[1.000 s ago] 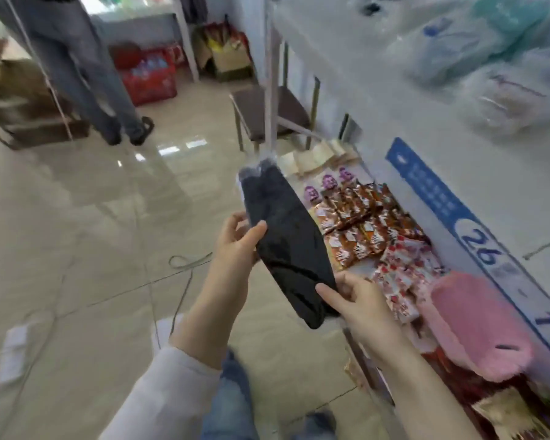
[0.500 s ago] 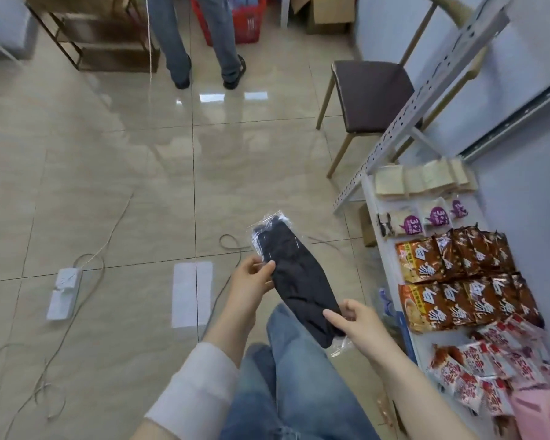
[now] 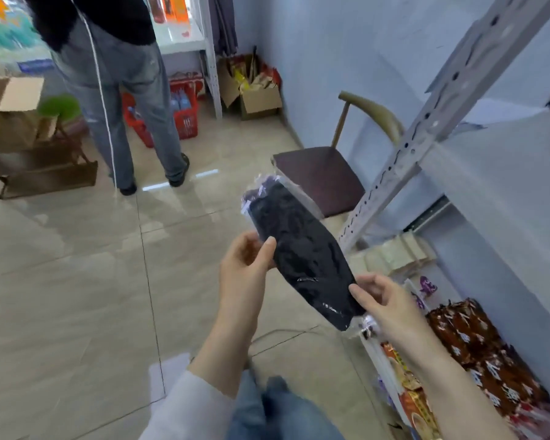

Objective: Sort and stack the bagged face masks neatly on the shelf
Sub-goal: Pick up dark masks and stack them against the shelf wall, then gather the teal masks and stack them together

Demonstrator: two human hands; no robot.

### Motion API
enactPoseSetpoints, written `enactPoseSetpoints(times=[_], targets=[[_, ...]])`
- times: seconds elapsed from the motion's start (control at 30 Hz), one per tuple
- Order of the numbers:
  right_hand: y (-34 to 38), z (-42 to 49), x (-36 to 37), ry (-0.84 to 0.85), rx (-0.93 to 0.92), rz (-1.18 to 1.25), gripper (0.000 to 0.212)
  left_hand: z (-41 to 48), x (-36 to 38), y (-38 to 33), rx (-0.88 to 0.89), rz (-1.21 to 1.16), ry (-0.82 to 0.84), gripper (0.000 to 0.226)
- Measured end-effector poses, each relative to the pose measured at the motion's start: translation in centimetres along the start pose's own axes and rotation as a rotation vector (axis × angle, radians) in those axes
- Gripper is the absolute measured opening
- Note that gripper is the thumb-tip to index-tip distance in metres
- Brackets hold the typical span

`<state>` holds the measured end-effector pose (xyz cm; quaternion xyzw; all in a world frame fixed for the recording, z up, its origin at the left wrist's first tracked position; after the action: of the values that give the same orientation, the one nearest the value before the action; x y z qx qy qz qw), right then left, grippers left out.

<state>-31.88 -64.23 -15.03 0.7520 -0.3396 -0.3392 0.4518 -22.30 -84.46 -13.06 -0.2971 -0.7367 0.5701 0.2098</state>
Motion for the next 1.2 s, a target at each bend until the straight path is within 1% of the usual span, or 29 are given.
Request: enactPoseSetpoints(times=[0.07, 0.17, 0.27, 0.37, 0.4, 0.5, 0.6, 0.67, 0.73, 0.8, 0.87, 0.93, 1.0, 1.07, 1.13, 1.17, 1.2], targets=[[3.7, 0.4, -2.4, -0.119, -0.075, 0.005, 0.004, 1.2, 2.5, -4.6, 0.127, 0.044, 0.045, 0.014], [7.6, -0.6, -6.7, -0.339, -0.149, -0.014, 0.005, 2.1, 7.3, -10.7, 0.312, 0.051, 0.179, 0.013], [9.5, -3.0, -11.6, -0.599, -0.184, 0.038, 0.008, 1.6, 13.6, -15.3, 0.426, -0.014, 0.42, 0.008], [9.6, -5.4, -16.1, -0.813, -0.173, 0.094, 0.007, 0.3, 20.8, -18.2, 0.521, 0.001, 0.652, 0.008], [9.5, -6.1, -17.5, -0.879, -0.176, 0.126, 0.007, -0.1, 23.3, -18.8, 0.534, 0.006, 0.717, 0.007], [8.9, -7.1, -21.4, -1.061, -0.186, 0.226, 0.008, -1.3, 30.3, -19.2, 0.504, 0.013, 0.882, 0.022], [8.9, -5.9, -24.7, -1.185, -0.214, 0.362, 0.008, -2.4, 36.4, -17.7, 0.529, 0.149, 0.999, 0.035], [9.3, -4.2, -26.8, -1.209, -0.19, 0.394, 0.008, -2.2, 39.6, -17.0, 0.545, 0.216, 0.997, 0.047], [10.1, -2.6, -29.0, -1.239, -0.16, 0.319, 0.007, -1.1, 42.4, -17.5, 0.519, 0.229, 0.986, 0.049], [11.4, -1.8, -31.5, -1.309, -0.145, 0.176, 0.02, 0.2, 45.6, -18.4, 0.481, 0.243, 1.029, 0.044], [12.7, -1.3, -33.7, -1.373, -0.076, 0.005, 0.03, 1.5, 49.0, -19.1, 0.466, 0.347, 1.072, 0.037], [13.6, -0.3, -35.3, -1.371, 0.036, -0.198, 0.034, 2.4, 51.9, -19.0, 0.479, 0.482, 1.083, 0.03], [14.3, 0.9, -36.4, -1.341, 0.106, -0.362, 0.033, 3.1, 54.1, -18.2, 0.515, 0.622, 1.072, 0.021], [14.5, 1.5, -37.0, -1.331, 0.135, -0.423, 0.032, 3.9, 55.6, -17.1, 0.566, 0.745, 1.017, 0.012], [14.3, 1.5, -37.3, -1.348, 0.125, -0.424, 0.03, 4.4, 56.7, -16.1, 0.617, 0.826, 0.978, 0.023], [14.2, 1.4, -37.4, -1.364, 0.112, -0.426, 0.03, 4.3, 57.0, -15.8, 0.647, 0.875, 0.968, 0.025], [14.2, 1.3, -37.5, -1.379, 0.105, -0.433, 0.03, 4.2, 57.3, -15.6, 0.676, 0.932, 0.956, 0.02]])
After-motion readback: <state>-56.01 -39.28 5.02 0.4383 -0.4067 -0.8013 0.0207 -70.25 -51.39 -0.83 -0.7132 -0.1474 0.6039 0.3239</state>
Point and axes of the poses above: each hand's wrist, its own z-axis towards the middle knuckle, its own x-axis out of the palm, y = z × x, the point moved 9 cm from there along z, towards the middle knuckle, and after that the axes turned 6 degrees about z, right-handed, at the moved point
